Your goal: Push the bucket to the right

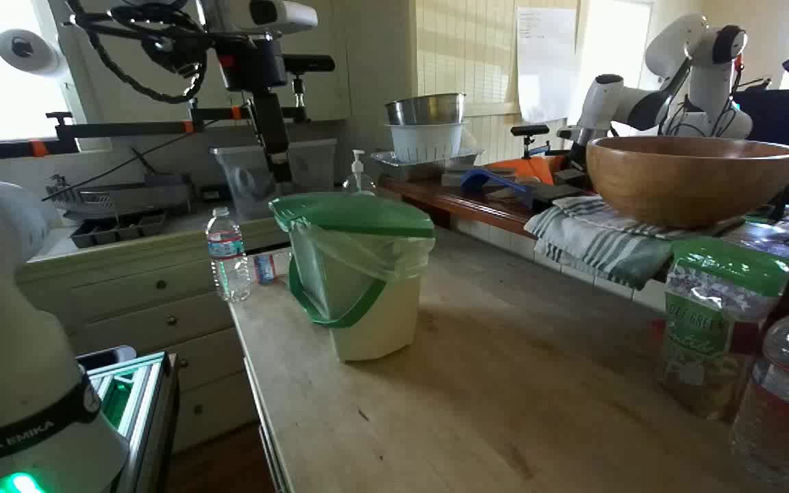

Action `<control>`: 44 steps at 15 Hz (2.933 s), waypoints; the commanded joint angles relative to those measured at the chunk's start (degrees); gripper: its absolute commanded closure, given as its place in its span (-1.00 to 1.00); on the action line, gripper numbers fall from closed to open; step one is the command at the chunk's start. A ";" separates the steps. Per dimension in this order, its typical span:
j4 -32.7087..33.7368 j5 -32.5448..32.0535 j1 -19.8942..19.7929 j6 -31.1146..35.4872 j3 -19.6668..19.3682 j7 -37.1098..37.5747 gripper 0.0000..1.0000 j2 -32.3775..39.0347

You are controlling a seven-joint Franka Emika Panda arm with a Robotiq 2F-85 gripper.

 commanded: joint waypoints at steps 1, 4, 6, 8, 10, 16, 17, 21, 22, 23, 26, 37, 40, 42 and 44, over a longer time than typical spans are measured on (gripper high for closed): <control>0.16 -0.13 0.18 -0.16 -0.15 0.10 -1.00 0.05; 0.16 -0.13 0.18 -0.16 -0.15 0.10 -1.00 0.05; 0.16 -0.13 0.18 -0.16 -0.15 0.10 -1.00 0.05; 0.04 0.89 1.34 0.12 -0.67 -1.48 -1.00 0.81; 0.35 1.37 2.87 1.07 -0.08 -3.28 -1.00 2.74; 1.29 0.24 7.21 2.17 2.49 -7.21 -1.00 6.43; 1.39 -0.40 7.54 2.21 3.27 -7.01 -1.00 6.69; 1.63 -4.24 9.11 1.72 6.77 -7.76 -1.00 8.49; 1.42 -5.39 9.50 2.11 7.46 -8.13 -1.00 9.05; 1.43 -6.36 9.76 2.42 8.00 -8.23 -1.00 9.46; 0.56 -9.19 10.45 5.19 8.79 -8.64 -1.00 9.99; -0.10 -15.80 10.28 7.90 8.65 -8.65 -1.00 11.14; -0.11 -16.43 10.02 7.76 8.11 -8.79 -1.00 11.25; -0.03 -16.25 10.34 7.67 7.69 -9.16 -1.00 11.27; -0.09 -17.02 9.88 6.93 7.71 -8.91 -1.00 11.15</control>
